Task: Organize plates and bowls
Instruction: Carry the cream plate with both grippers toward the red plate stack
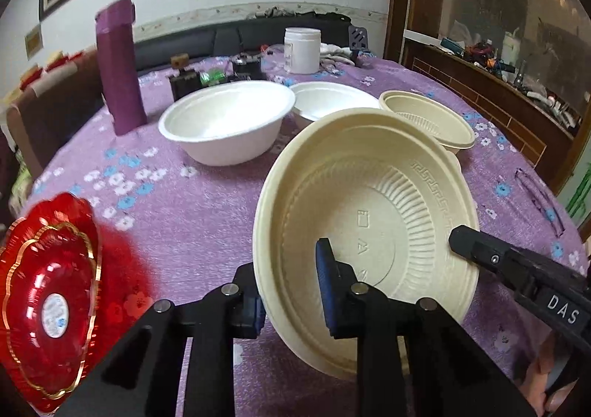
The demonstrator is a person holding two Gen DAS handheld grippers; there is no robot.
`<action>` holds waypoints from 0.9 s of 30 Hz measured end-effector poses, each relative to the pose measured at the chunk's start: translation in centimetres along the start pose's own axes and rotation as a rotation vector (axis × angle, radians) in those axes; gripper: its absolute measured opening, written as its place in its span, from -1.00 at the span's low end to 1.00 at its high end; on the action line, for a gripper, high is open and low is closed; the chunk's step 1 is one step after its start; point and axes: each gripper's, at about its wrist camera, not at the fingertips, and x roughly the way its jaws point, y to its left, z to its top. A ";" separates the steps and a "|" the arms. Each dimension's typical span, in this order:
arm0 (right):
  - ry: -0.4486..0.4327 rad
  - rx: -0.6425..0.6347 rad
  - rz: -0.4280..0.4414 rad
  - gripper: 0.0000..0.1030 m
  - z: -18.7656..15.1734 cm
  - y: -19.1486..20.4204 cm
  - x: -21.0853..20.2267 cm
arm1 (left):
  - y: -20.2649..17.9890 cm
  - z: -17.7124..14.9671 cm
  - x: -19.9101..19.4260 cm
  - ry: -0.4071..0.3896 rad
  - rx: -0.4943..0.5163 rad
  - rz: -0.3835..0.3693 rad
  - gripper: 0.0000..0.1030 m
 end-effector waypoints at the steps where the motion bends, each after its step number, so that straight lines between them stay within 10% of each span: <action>1: 0.001 0.000 0.004 -0.75 0.0 0.0 -0.1 | 0.0 0.0 -0.1 -0.002 0.004 0.014 -0.56; 27: 0.084 0.037 0.036 -0.77 -1.8 2.6 0.1 | 3.1 -2.1 -2.0 0.041 -0.008 0.089 -0.46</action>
